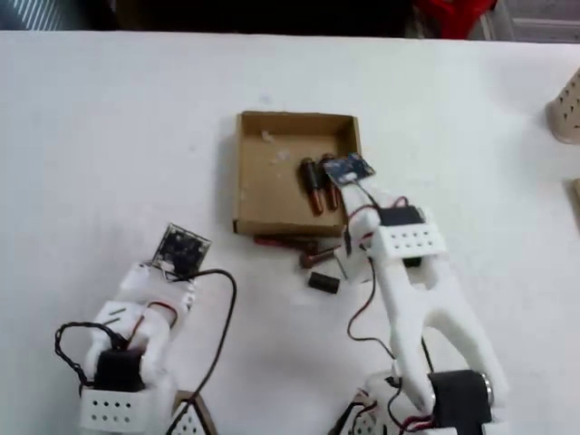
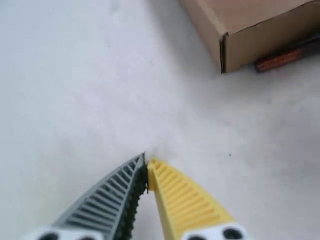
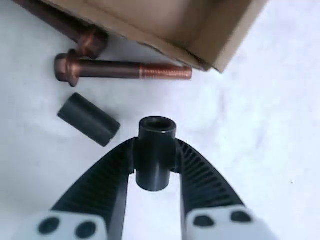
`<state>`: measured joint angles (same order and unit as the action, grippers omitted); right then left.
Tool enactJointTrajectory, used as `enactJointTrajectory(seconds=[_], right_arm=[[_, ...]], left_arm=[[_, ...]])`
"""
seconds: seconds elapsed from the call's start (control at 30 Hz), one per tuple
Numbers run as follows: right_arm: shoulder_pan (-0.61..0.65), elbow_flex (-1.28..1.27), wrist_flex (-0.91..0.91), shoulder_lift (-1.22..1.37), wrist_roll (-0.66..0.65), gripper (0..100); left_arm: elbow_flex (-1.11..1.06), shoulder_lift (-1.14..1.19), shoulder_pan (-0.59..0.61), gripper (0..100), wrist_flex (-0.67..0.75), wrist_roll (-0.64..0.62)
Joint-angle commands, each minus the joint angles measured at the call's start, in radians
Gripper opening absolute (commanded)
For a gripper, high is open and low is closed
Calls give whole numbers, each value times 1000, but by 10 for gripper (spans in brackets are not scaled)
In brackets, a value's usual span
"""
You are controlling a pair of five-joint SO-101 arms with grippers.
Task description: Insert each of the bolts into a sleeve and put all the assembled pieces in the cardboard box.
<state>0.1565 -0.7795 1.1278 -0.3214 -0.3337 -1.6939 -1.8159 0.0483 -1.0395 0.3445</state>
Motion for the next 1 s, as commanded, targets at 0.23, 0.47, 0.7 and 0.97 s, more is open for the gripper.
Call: enactJointTrajectory(seconds=[0.23,0.47,0.7,0.97], right_arm=[[-188,-256,-79,-325,2,17],[-232,-311,-91,-390,0,17],[-268,-316,-107,-390,0,17],[-375,-379,-203,-390,-86,18]], left_arm=[[63,-5,58,24,75,-143],[164,-4,21,22,6,-152],[282,206,-48,22,15,-152],[545,705,-229,24,32,-146]])
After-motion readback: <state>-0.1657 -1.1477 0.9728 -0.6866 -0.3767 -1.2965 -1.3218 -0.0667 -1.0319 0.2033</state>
